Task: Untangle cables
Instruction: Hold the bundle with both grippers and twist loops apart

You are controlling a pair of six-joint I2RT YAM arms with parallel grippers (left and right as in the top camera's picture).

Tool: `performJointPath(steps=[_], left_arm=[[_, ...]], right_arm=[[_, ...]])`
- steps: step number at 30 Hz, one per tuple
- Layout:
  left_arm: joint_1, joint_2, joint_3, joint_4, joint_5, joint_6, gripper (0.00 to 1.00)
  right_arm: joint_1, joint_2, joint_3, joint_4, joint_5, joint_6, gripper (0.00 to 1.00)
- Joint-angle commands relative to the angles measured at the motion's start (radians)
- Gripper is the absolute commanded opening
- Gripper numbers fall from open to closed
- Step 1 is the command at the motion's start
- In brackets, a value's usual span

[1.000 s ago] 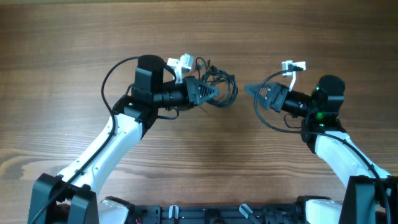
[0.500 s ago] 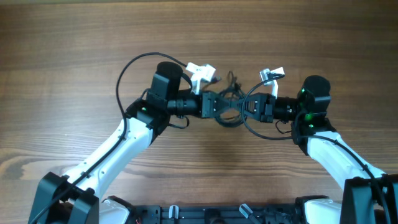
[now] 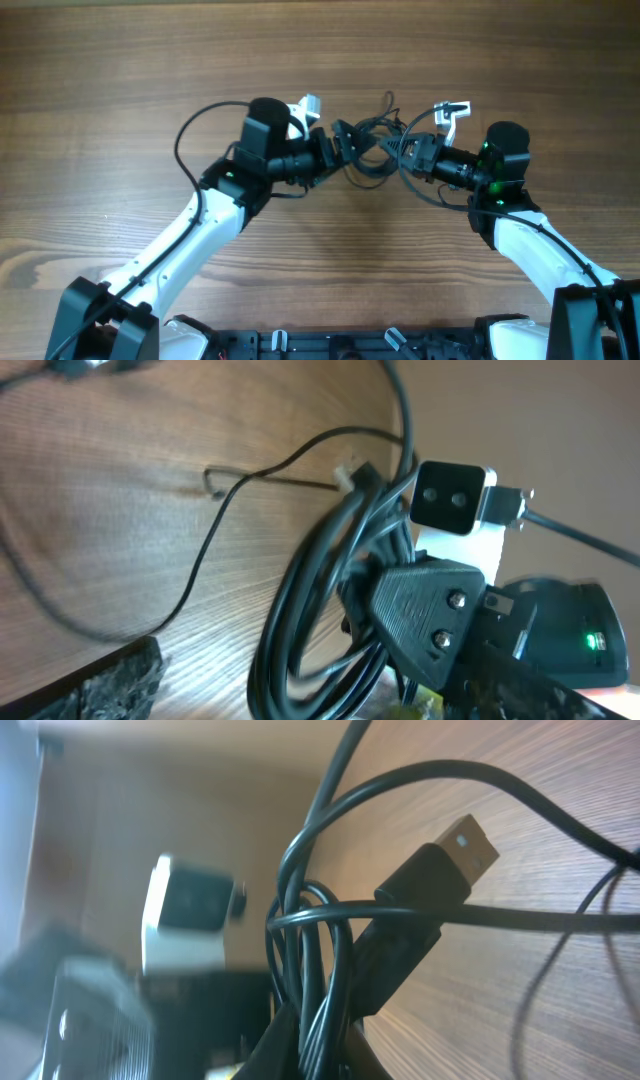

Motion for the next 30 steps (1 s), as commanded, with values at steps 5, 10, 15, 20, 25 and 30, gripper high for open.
performJointPath(steps=[5,10,15,20,25,30], left_arm=[[-0.141,-0.013,0.009,-0.013,-0.285,-0.336,0.93],[-0.198,-0.012,0.009,-0.016,-0.519,-0.484,0.80],[-0.208,-0.011,0.009,-0.015,-0.639,-0.553,0.68],[-0.208,-0.004,0.009,0.001,-0.659,-0.553,0.50],[-0.231,0.014,0.009,0.035,-0.659,-0.553,0.52],[-0.259,0.040,0.009,0.041,-0.658,-0.553,0.49]], right_arm=[[0.003,-0.003,0.002,0.006,0.137,0.222,0.04],[0.003,-0.003,0.002,0.015,0.116,0.235,0.04],[0.003,-0.003,0.002,0.017,0.057,0.268,0.04],[0.004,-0.003,0.002,0.017,0.035,0.293,0.04],[0.033,-0.003,0.002,0.024,0.048,0.311,0.05],[0.058,-0.003,0.002,0.023,0.098,0.312,0.04]])
